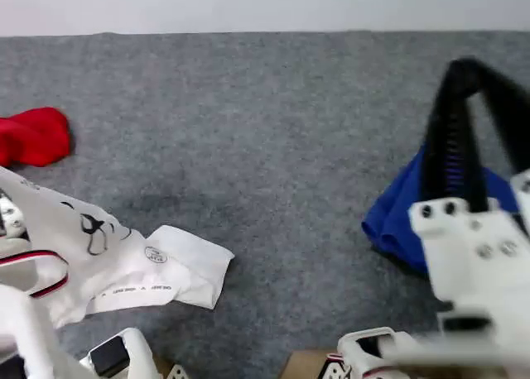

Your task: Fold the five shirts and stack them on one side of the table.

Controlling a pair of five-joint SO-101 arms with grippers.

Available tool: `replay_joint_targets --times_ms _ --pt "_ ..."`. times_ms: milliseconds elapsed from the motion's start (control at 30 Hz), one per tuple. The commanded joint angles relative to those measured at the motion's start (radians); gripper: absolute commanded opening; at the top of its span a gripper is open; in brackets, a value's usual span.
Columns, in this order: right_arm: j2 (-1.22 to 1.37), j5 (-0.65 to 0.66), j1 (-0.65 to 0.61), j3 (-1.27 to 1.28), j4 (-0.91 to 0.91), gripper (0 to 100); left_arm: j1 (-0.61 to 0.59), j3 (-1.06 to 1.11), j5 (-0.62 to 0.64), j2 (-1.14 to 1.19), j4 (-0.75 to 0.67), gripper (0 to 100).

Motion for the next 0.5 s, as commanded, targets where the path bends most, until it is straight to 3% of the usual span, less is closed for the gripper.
replay_joint_targets --times_ms 0,167,467 --pt "0.001 -0.121 0.015 0.133 0.085 1.1 0.003 0.028 -0.066 -0.003 0.060 1" --pt "-0.008 -0.241 0.015 0.407 0.120 1.1 0.023 0.105 -0.097 0.005 0.052 1" --pt "0.001 -0.388 0.008 0.756 0.111 1.1 0.336 0.120 -0.018 0.021 -0.247 0"
